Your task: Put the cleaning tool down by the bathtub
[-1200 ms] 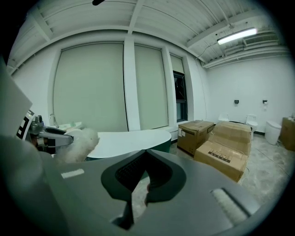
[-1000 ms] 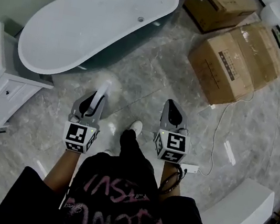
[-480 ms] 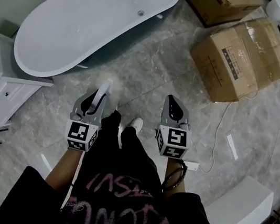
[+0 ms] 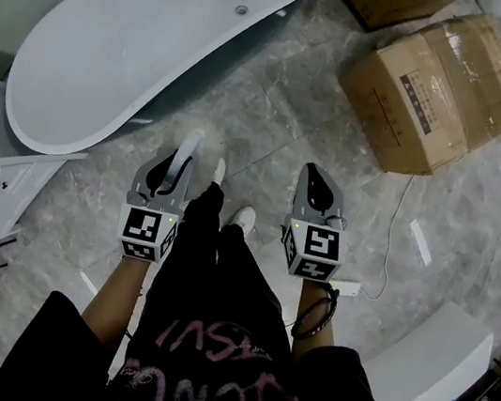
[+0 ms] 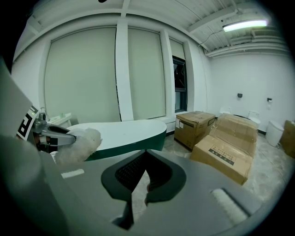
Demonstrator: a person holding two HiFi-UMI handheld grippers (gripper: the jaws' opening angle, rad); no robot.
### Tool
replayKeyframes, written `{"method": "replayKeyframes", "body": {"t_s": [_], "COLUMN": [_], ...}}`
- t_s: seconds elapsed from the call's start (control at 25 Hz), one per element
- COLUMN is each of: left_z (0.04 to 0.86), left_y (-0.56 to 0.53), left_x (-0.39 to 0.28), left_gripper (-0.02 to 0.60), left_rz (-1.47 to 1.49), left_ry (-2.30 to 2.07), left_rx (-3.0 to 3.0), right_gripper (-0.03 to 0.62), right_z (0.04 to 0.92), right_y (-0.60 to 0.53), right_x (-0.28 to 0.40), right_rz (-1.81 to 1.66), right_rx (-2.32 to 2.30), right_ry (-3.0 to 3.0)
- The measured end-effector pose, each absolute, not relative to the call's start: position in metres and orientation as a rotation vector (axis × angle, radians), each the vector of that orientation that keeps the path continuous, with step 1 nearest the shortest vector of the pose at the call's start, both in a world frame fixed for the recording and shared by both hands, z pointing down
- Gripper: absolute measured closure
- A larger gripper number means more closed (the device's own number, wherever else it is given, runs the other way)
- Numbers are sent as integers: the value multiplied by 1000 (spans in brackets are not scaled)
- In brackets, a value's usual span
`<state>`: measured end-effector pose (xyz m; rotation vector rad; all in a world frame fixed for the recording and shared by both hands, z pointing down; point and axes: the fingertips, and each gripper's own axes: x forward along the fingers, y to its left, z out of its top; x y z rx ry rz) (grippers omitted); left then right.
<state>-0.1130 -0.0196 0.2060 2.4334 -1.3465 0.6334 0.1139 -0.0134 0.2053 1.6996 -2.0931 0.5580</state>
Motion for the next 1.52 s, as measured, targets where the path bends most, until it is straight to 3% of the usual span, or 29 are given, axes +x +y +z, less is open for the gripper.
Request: {"method": "replayKeyframes", "body": {"t_s": [0.84,1.52], "left_z": [385,566], "left_y": [-112,-150], "left_x": [-101,-116], "left_gripper": [489,489], "left_rz": [757,808], "left_ry": [-1231,-1262], "left_rx": [2389,2362], "right_gripper": [582,582], "right_z": [363,552], "right_y": [-82,-106], "right_x": [128,129], "right_rz": [702,770], "right_rx": [1783,1770], "right_ry": [-1997,-1969]}}
